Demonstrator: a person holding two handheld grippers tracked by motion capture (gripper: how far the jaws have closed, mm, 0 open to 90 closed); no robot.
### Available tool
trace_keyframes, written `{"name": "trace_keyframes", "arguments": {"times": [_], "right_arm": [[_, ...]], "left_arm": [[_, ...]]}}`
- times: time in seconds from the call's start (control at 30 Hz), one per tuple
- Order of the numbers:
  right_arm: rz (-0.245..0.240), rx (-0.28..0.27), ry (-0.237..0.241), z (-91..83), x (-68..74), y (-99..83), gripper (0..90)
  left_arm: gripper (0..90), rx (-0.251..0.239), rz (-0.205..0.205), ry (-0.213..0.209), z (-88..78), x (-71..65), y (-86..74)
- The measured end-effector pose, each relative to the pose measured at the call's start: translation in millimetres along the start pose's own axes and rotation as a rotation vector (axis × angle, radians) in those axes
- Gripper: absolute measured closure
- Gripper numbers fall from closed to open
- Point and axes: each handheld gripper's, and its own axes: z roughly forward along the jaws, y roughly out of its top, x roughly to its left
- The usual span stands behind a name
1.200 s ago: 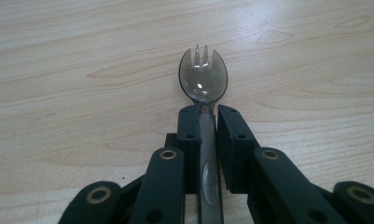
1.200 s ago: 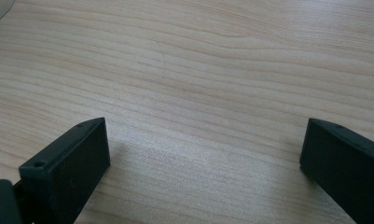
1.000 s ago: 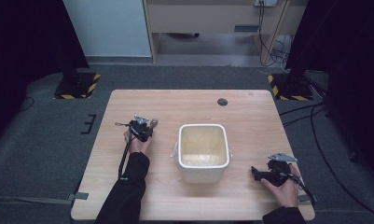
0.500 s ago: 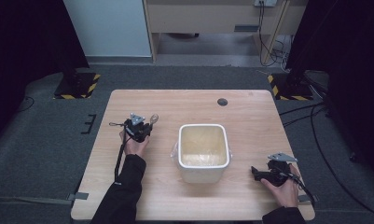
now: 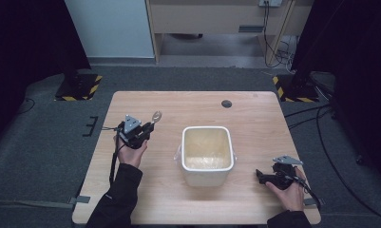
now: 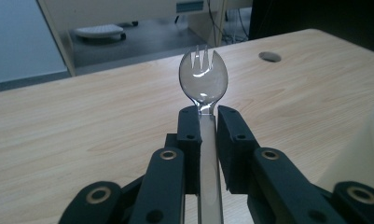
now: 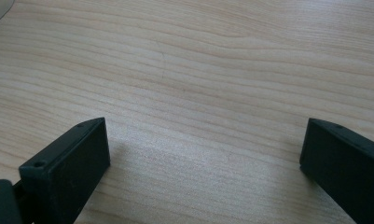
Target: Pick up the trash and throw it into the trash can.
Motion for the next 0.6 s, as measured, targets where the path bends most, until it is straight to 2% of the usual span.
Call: {"name": "trace_keyframes", "arguments": {"times": [0.27, 0.37, 0.6], "right_arm": [[0.000, 0.000, 0.000, 0.0, 0.0, 0.0, 1.6], [0.000, 0.000, 0.000, 0.0, 0.0, 0.0, 1.6], [0.000, 0.000, 0.000, 0.0, 0.0, 0.0, 1.6]], "left_arm": [[79.6, -0.072, -0.003, -0.039, -19.8, -8.1, 10.9], [79.6, -0.108, 0.011, -0.056, -28.1, -15.2, 17.6], [79.6, -0.151, 0.041, -0.087, -38.0, -28.4, 26.4]]}}
